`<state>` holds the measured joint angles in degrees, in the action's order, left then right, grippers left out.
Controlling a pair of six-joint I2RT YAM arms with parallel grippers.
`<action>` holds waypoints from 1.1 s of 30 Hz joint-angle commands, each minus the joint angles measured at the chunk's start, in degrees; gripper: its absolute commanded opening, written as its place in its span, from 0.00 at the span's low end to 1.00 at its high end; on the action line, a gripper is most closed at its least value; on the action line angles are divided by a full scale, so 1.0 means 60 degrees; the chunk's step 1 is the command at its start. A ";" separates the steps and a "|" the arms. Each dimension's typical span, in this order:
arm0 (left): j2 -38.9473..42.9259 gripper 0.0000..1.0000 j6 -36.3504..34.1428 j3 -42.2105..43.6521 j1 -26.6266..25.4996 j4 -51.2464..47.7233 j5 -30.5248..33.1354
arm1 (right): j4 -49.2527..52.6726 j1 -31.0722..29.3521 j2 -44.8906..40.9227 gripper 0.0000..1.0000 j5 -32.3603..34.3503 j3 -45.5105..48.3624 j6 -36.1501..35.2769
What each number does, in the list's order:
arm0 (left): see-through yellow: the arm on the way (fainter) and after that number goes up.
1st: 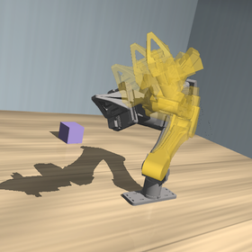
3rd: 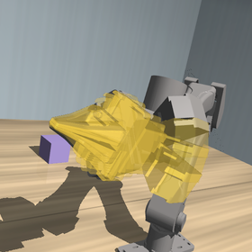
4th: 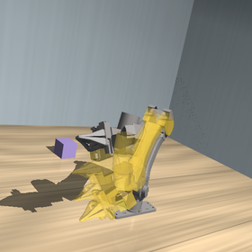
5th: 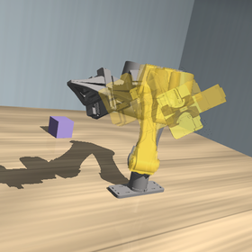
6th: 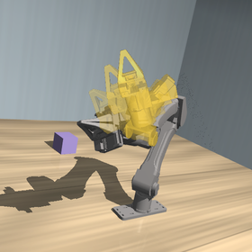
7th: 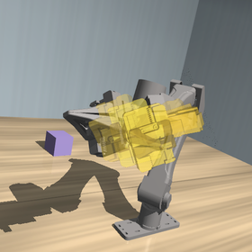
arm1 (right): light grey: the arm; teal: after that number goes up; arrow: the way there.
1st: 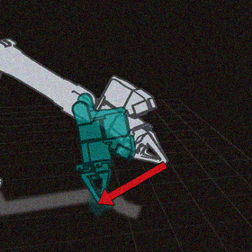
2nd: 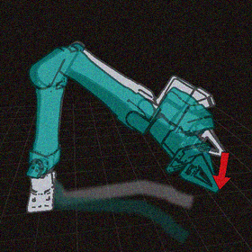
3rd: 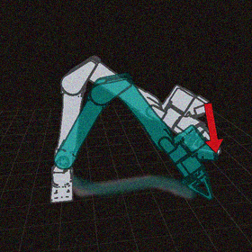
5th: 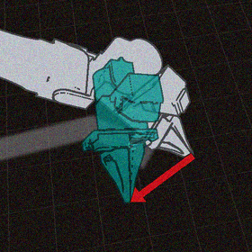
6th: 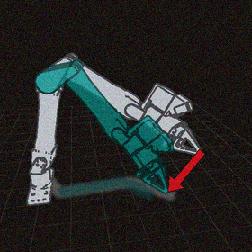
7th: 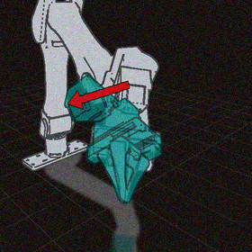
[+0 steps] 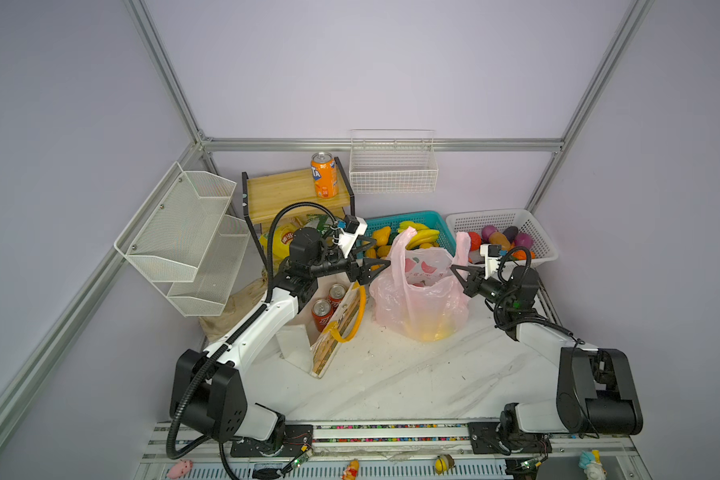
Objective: Place the mixed food into the grocery bags and tie them
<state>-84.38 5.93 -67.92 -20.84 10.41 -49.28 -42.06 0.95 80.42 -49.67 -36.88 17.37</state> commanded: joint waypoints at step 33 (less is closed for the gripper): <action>-0.2819 0.35 -0.0037 -0.3142 -0.0745 0.1150 -0.1393 | 0.0538 -0.0027 -0.0669 0.00 -0.0042 -0.0410 -0.0126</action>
<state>-101.45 3.38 -83.77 -24.73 13.06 -56.82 -39.59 0.95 79.00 -49.28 -37.17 17.26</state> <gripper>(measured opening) 0.385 0.048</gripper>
